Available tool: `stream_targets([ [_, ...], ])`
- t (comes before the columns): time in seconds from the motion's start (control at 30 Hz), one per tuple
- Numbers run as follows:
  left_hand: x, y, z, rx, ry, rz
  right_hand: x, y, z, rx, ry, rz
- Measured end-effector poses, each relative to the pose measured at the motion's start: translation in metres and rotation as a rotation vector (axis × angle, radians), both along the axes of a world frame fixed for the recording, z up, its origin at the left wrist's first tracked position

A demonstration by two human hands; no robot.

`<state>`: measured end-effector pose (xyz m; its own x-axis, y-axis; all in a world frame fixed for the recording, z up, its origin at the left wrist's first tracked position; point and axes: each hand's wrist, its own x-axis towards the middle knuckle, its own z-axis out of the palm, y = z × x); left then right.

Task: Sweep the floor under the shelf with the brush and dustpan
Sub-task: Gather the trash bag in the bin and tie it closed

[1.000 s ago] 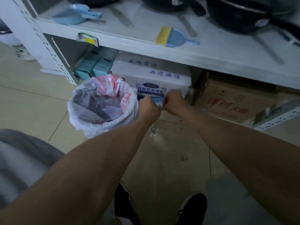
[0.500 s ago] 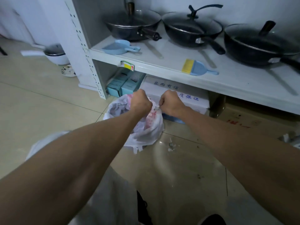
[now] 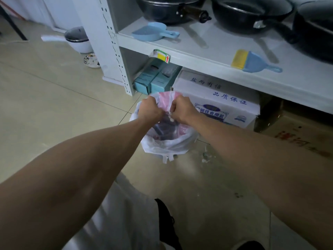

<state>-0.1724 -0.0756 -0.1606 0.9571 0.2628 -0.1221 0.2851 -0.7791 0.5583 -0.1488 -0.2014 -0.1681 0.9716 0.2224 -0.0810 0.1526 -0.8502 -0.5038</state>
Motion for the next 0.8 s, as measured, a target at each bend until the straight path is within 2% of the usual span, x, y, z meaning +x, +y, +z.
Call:
stream_targets([
  [0.4, -0.002, -0.006, -0.002, 0.049, 0.128, -0.073, -0.004, -0.025, -0.003, 0.053, 0.037, -0.034],
  [0.63, -0.005, -0.039, 0.017, 0.105, 0.065, -0.16, -0.005, -0.062, 0.023, 0.052, -0.047, -0.127],
  [0.8, -0.004, -0.094, 0.028, 0.151, 0.003, -0.326, -0.012, -0.114, 0.025, 0.035, -0.027, -0.228],
])
